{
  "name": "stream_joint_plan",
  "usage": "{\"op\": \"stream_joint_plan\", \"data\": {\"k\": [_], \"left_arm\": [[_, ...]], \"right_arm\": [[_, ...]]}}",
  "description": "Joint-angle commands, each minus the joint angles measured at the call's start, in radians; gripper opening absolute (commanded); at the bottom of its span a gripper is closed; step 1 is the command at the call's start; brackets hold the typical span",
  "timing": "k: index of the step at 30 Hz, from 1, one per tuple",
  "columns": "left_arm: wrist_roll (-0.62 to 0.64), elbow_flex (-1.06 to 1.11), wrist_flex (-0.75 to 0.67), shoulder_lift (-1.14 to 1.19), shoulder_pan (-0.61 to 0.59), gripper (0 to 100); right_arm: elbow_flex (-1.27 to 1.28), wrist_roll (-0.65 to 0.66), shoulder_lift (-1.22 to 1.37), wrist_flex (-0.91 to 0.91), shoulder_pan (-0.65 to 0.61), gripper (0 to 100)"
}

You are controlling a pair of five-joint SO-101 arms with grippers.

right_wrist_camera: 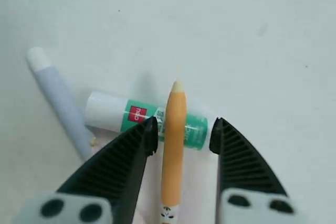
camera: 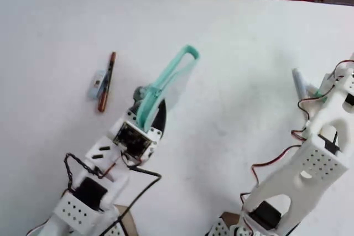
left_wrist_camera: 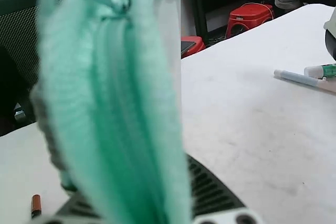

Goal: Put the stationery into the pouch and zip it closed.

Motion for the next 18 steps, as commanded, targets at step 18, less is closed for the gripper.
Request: {"op": "stream_joint_plan", "data": {"k": [18], "left_arm": [[-0.008,-0.012,-0.031,-0.007,0.004,2]], "right_arm": [[-0.42,0.009,0.182,0.248,-0.013,7.0]]}}
